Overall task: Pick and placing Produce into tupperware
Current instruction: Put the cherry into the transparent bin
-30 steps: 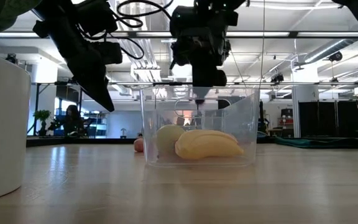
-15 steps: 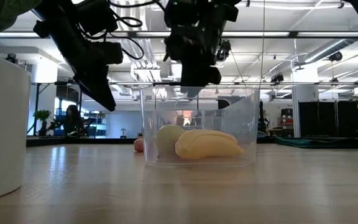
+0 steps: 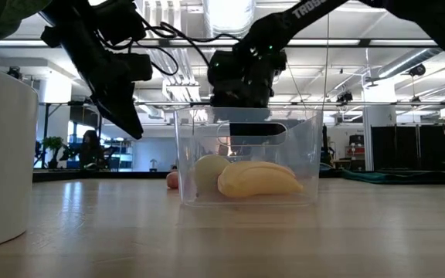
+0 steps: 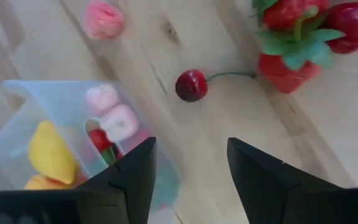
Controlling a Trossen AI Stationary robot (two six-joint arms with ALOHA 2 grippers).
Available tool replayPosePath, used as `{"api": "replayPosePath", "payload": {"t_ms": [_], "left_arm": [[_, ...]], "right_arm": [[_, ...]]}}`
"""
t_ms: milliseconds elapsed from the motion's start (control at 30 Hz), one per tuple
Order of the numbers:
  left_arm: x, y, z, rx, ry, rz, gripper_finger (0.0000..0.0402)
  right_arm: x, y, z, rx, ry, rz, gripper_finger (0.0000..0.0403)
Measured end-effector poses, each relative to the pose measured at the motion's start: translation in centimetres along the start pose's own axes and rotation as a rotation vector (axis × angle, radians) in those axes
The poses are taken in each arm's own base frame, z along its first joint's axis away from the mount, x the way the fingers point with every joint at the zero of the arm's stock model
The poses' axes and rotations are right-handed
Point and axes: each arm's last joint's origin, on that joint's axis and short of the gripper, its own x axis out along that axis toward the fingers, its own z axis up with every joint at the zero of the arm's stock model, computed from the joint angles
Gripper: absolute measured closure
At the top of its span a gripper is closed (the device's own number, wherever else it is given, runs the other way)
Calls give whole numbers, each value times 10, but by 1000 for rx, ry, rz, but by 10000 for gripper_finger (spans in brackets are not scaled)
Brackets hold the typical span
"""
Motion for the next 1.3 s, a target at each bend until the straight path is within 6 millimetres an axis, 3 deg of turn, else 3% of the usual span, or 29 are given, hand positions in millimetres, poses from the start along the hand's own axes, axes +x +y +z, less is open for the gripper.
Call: {"api": "replayPosePath", "payload": {"t_ms": [733,1300], "left_arm": [[8,2,-16,0,51,11,151],[8,2,-15,1,45,11,151]], "right_arm": [[43,3,10,-30,-1,-44,209],[52,14,10,-78,-48,-97,225]]}}
